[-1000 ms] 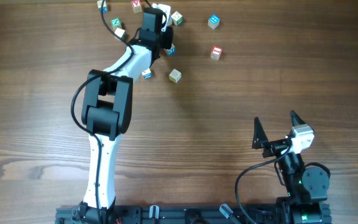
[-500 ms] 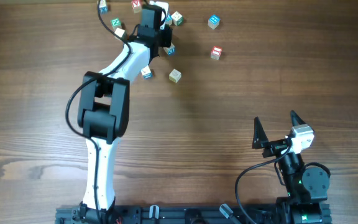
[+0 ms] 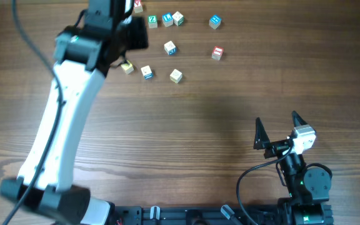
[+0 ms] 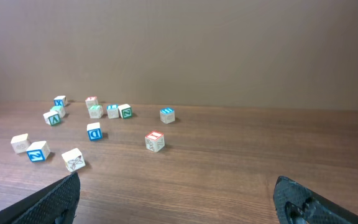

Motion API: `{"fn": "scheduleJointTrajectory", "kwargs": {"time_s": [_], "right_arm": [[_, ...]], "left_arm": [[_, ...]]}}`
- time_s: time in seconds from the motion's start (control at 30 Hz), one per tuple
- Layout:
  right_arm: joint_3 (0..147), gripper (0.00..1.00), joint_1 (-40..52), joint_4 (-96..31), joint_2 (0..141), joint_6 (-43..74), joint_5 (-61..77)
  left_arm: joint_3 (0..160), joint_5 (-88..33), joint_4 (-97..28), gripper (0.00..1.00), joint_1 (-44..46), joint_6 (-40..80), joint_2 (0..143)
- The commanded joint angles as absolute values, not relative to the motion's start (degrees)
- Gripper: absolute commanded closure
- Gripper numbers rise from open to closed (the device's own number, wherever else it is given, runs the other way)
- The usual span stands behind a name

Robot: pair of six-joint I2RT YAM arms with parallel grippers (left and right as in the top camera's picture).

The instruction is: Form a tower

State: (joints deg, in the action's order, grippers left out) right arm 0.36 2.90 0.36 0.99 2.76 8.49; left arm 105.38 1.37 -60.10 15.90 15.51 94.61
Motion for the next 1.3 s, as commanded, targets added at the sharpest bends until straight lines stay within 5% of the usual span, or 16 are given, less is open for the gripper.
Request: {"fn": "scheduleJointTrajectory", "kwargs": {"time_s": [0.0,0.17,0.5,0.83,1.0,1.13,1.27], "right_arm": [[0.3,0.0,3.0,0.6,0.5,3.1,7.8],[0.3,0.0,3.0,0.6,0.5,3.1,7.9],[0.3,0.0,3.0,0.6,0.5,3.1,7.9],[0.3,0.0,3.0,0.6,0.5,3.2,7.9],[0.3,0.0,3.0,0.6,0.5,3.1,7.8],[0.3,0.0,3.0,0.6,0.5,3.1,7.8],[0.3,0.01,3.0,0.6,0.5,3.1,7.9]], "left_arm": [[104.8,-1.0,-70.1,0.82,16.1,20.4,93.6],[91.7,-1.0,-68.8,0.82,19.4,23.4,93.8],[60.1,-0.9,-36.8,0.78,27.4,34.0,93.8],[55.1,4.4,-29.7,0.77,30.4,38.0,95.9],[55.1,5.9,-27.7,0.68,31.1,38.0,98.4],[55.1,5.9,-27.2,0.42,31.1,38.0,98.8],[55.1,5.7,-27.6,0.4,31.1,38.0,99.3]]}}
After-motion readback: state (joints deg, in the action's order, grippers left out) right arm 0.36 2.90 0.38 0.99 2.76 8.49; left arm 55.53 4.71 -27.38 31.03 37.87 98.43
